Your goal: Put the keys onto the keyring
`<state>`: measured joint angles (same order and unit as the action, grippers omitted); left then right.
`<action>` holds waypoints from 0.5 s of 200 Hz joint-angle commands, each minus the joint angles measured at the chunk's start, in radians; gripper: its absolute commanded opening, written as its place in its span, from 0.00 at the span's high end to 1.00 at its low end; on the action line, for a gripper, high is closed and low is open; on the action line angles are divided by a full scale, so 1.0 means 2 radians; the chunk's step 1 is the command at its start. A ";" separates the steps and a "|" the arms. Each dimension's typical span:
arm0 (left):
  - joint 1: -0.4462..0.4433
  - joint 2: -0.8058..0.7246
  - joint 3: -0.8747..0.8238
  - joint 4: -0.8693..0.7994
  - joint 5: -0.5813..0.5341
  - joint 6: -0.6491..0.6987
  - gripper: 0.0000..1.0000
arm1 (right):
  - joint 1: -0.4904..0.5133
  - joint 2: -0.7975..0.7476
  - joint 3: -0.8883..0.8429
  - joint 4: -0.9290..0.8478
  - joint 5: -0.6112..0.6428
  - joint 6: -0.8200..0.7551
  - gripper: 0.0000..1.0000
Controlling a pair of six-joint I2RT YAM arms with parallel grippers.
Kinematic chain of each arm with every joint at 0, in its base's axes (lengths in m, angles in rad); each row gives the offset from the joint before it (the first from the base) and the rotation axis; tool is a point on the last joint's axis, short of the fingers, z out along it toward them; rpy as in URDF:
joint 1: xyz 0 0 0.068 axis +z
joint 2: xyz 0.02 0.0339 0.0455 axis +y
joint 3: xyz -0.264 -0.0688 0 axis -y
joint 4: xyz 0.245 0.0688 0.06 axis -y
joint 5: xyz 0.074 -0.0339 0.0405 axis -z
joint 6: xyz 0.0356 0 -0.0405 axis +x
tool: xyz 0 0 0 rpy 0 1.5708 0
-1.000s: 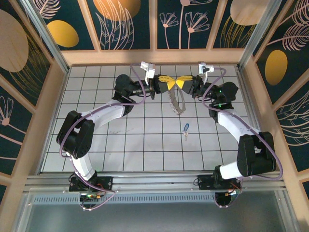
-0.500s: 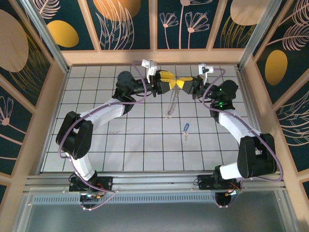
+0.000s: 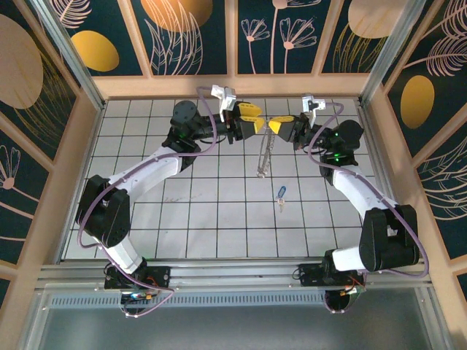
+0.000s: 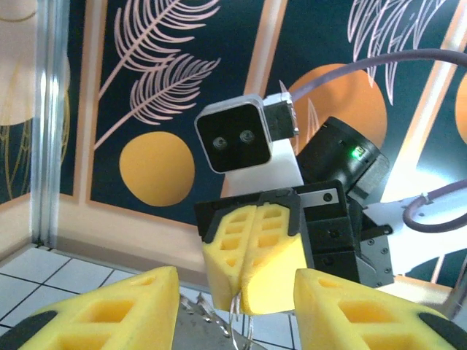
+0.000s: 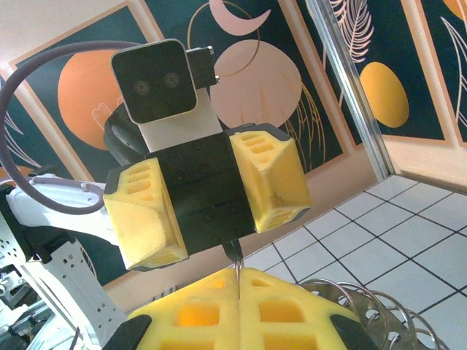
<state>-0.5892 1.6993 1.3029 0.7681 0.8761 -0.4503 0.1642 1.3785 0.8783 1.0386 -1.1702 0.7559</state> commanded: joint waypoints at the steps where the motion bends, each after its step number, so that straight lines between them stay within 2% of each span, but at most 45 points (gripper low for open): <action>1: 0.004 0.004 0.023 -0.007 0.034 -0.006 0.57 | -0.001 -0.017 0.024 0.019 -0.011 -0.010 1.00; 39: 0.003 0.022 0.033 -0.020 0.047 -0.007 0.58 | 0.003 -0.017 0.028 0.016 -0.011 -0.009 1.00; 100: 0.007 0.028 0.033 -0.012 0.051 -0.020 0.54 | 0.004 -0.021 0.029 0.009 -0.011 -0.012 1.00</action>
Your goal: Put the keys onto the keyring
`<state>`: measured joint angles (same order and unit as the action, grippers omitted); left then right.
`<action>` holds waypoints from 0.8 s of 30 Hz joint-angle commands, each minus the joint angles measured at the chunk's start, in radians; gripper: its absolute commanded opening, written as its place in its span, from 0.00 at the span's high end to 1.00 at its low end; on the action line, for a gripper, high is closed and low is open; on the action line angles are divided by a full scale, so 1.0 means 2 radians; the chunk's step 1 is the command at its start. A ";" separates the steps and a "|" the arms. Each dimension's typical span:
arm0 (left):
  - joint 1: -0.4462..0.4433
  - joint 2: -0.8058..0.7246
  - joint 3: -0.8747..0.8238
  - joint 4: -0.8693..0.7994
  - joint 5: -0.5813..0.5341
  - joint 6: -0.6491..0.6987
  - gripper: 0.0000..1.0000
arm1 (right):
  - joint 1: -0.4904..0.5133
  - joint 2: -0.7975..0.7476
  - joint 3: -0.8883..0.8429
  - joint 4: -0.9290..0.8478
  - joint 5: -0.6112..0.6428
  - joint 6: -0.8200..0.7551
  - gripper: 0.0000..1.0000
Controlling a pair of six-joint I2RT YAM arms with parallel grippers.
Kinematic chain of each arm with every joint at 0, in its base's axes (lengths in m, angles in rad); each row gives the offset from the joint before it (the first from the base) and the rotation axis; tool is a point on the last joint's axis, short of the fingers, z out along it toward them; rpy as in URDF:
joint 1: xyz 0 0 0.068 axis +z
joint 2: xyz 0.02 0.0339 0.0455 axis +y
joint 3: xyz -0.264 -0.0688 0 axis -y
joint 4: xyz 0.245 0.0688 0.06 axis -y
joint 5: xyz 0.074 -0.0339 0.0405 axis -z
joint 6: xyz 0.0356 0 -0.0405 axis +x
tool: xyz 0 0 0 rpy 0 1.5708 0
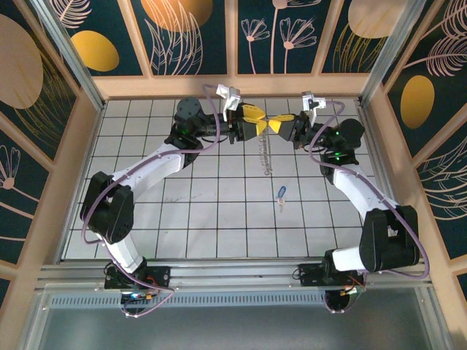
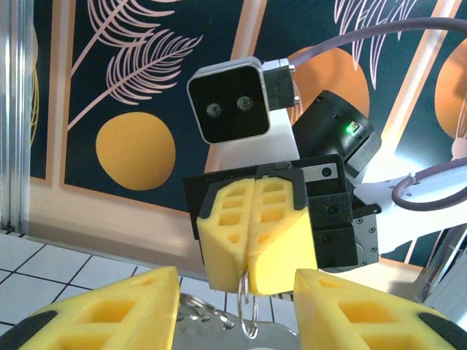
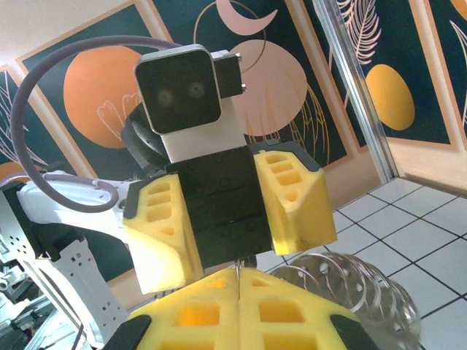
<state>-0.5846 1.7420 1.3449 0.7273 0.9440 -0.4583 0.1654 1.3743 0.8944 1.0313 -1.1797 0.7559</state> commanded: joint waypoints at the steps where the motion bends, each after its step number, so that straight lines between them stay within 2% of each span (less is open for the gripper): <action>1: 0.004 0.007 0.012 0.009 0.018 -0.016 0.54 | 0.003 -0.019 0.021 0.013 -0.006 -0.013 1.00; 9: 0.004 0.027 0.022 0.068 0.063 -0.080 0.55 | 0.004 -0.021 0.021 0.010 -0.005 -0.014 1.00; 17: 0.004 0.028 0.022 0.103 0.075 -0.112 0.57 | 0.004 -0.017 0.020 0.004 -0.001 -0.020 1.00; 24: 0.003 0.035 0.023 0.119 0.081 -0.130 0.62 | 0.004 -0.014 0.021 0.006 0.005 -0.020 1.00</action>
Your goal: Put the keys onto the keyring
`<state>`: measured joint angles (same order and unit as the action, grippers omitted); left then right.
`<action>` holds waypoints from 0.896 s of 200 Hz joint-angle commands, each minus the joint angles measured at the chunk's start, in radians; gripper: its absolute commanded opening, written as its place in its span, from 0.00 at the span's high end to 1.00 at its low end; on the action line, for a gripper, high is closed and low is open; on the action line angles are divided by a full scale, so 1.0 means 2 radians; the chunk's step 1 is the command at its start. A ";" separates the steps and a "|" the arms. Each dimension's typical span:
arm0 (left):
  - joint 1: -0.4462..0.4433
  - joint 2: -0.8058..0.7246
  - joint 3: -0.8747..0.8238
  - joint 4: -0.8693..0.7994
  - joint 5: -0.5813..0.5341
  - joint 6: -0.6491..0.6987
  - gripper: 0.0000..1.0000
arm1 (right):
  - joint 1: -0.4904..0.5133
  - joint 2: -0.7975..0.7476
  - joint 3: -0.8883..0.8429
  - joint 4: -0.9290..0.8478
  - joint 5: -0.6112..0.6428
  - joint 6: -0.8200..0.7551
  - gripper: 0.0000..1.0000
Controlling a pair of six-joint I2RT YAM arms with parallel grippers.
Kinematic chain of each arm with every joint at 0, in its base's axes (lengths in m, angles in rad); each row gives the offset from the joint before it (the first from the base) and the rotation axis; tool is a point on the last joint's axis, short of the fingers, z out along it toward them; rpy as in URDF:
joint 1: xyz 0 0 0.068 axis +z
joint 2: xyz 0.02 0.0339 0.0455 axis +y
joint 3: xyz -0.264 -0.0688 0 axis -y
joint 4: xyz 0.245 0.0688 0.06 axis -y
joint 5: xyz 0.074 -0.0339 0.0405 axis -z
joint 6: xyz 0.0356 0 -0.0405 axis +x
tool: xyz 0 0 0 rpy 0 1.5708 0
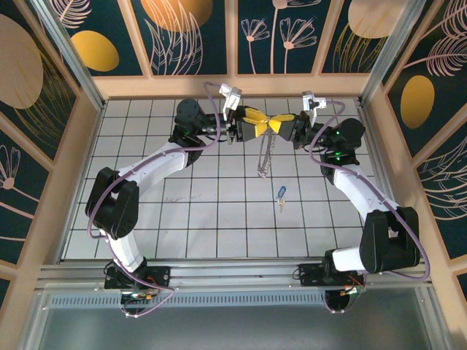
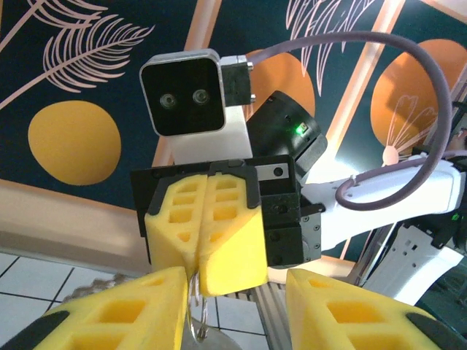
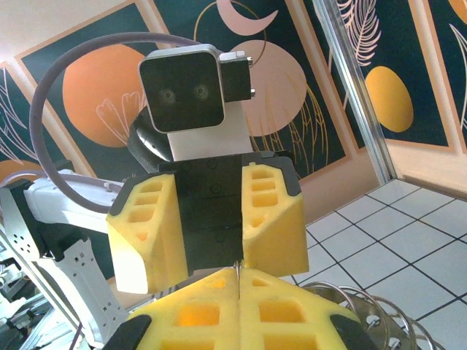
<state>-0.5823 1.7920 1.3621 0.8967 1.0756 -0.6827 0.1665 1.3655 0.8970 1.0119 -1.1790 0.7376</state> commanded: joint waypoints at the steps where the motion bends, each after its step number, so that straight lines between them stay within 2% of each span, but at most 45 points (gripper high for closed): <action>1: 0.002 0.010 0.013 0.035 0.015 -0.018 0.63 | 0.003 -0.009 0.020 0.016 0.005 -0.012 1.00; 44: 0.002 0.015 0.009 0.041 0.017 -0.023 0.67 | 0.003 -0.008 0.022 0.015 0.008 -0.011 1.00; 179: 0.000 0.023 0.015 0.039 0.010 -0.022 0.89 | 0.003 -0.006 0.019 0.015 0.010 -0.011 1.00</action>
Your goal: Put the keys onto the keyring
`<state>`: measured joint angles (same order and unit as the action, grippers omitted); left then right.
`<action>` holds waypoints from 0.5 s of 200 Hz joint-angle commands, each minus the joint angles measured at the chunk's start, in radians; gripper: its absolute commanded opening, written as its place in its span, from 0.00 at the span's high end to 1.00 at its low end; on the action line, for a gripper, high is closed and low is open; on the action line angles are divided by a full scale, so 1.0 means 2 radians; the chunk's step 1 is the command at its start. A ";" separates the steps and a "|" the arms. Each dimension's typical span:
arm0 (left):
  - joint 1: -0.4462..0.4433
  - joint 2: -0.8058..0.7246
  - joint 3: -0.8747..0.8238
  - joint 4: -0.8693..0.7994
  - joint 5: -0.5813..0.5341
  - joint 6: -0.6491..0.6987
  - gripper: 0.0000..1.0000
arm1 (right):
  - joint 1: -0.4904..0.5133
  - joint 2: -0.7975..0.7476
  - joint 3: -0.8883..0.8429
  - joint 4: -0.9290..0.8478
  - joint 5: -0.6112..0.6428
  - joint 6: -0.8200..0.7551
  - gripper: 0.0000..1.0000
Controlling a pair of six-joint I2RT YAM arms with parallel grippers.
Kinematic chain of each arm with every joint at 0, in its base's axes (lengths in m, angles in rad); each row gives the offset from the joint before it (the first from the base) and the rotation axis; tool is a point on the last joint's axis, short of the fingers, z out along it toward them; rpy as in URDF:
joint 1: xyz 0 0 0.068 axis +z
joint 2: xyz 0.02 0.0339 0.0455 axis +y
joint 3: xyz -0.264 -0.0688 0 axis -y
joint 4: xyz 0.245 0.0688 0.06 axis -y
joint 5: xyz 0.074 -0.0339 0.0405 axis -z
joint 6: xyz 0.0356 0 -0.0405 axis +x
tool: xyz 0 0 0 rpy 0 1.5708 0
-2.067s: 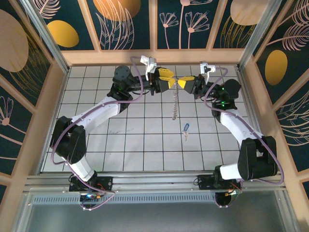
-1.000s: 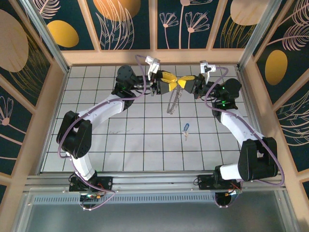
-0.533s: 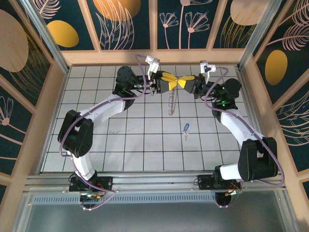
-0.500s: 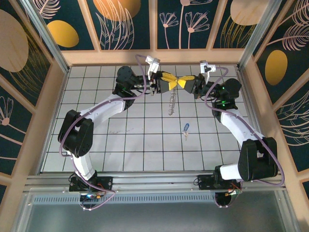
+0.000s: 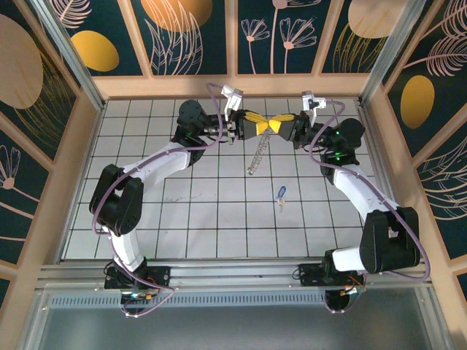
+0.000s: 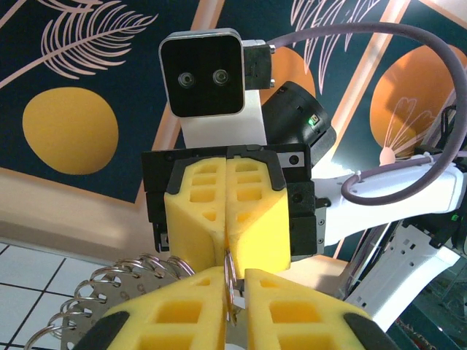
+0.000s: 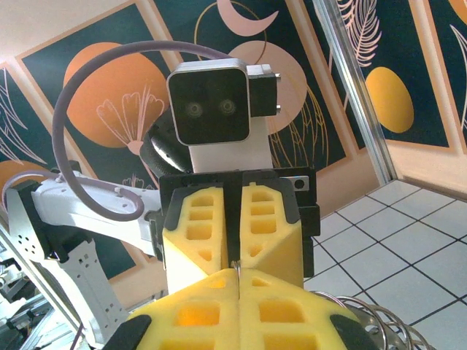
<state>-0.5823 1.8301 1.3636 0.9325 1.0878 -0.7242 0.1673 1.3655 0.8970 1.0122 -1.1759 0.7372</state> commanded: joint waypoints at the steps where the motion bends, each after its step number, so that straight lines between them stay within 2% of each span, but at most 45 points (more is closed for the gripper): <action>1: 0.000 0.004 0.015 0.021 0.004 -0.001 0.89 | 0.003 -0.006 0.019 0.015 0.008 -0.011 1.00; 50: -0.002 0.007 0.016 0.024 -0.002 -0.001 1.00 | 0.003 -0.007 0.017 0.010 0.006 -0.013 1.00; 77: -0.002 0.002 0.014 0.004 -0.010 0.021 1.00 | 0.001 -0.011 0.020 -0.016 0.017 -0.024 1.00; 93: -0.002 -0.010 0.009 -0.034 -0.023 0.064 1.00 | -0.014 -0.023 0.021 -0.052 0.046 -0.030 0.71; 100: -0.001 -0.016 0.006 -0.050 -0.027 0.084 1.00 | -0.023 -0.031 0.018 -0.064 0.063 -0.029 0.63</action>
<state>-0.5819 1.8381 1.3674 0.9073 1.0645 -0.6914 0.1627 1.3609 0.8989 0.9630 -1.1439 0.7116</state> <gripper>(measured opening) 0.050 0.242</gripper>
